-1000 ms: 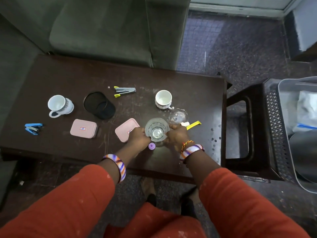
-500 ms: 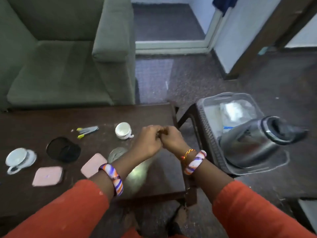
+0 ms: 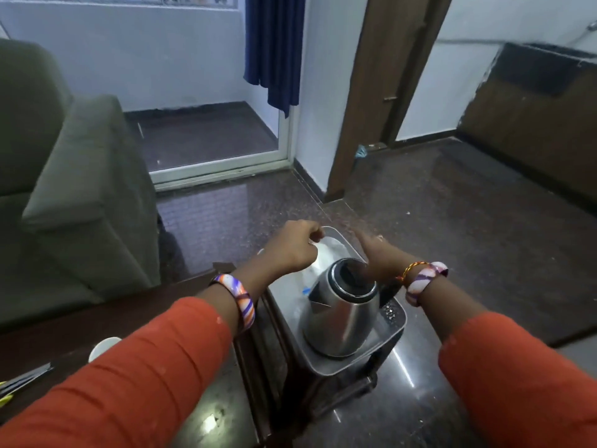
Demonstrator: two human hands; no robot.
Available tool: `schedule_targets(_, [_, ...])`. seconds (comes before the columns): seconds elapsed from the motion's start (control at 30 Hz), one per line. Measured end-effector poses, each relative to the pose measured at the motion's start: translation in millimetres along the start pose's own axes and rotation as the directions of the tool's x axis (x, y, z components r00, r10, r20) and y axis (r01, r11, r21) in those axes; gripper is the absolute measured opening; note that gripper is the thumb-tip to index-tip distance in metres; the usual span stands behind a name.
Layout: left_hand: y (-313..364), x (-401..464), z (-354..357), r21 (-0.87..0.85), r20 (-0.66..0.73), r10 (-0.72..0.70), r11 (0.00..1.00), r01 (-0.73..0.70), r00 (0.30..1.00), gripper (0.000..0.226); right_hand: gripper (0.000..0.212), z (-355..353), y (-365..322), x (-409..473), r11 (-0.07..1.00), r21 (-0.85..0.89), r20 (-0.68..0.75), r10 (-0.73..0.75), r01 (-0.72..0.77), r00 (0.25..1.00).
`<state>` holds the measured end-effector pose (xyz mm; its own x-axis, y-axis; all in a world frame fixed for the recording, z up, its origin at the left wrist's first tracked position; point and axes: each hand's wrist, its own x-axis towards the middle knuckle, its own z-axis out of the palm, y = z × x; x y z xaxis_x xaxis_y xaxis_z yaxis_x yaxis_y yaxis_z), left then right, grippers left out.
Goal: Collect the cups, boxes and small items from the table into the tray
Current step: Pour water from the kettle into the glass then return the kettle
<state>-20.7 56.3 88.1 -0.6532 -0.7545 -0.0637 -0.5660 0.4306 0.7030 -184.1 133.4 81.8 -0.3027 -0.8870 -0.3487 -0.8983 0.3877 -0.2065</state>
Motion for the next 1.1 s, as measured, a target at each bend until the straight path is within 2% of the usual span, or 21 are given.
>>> schedule_targets(0.07, [4, 11, 12, 0.030, 0.032, -0.011, 0.999, 0.010, 0.999, 0.044, 0.070, 8, 26, 1, 0.994, -0.106, 0.116, 0.046, -0.034, 0.992])
schedule_targets(0.13, [4, 19, 22, 0.051, 0.052, -0.012, 0.999, 0.010, 0.999, 0.045, 0.060, 18, 45, 5, 0.995, -0.098, 0.157, 0.013, 0.003, 0.988])
schedule_targets(0.37, [-8, 32, 41, 0.097, 0.043, -0.049, 0.994, 0.045, 0.998, 0.043, 0.040, 20, 70, 22, 0.992, -0.073, 0.051, -0.100, 0.103, 0.994])
schedule_targets(0.57, [-15, 27, 38, 0.096, 0.036, -0.100, 0.991, 0.096, 0.994, 0.040, 0.036, 19, 78, 29, 0.997, -0.015, 0.116, -0.070, 0.072, 0.991])
schedule_targets(0.73, [-26, 16, 28, 0.054, 0.013, -0.130, 0.990, 0.129, 0.991, 0.037, 0.036, 17, 63, 15, 0.994, 0.090, 0.149, -0.081, 0.068, 0.986])
schedule_targets(0.9, [-34, -1, 13, 0.023, -0.054, -0.131, 0.991, 0.133, 0.990, 0.033, 0.038, 16, 31, 8, 0.969, 0.211, 0.108, -0.151, 0.126, 0.983])
schedule_targets(1.1, [-65, -41, -31, -0.017, -0.173, -0.179, 0.984, 0.179, 0.969, 0.037, 0.032, 1, -12, -4, 0.960, 0.191, 0.013, -0.214, 0.207, 0.977])
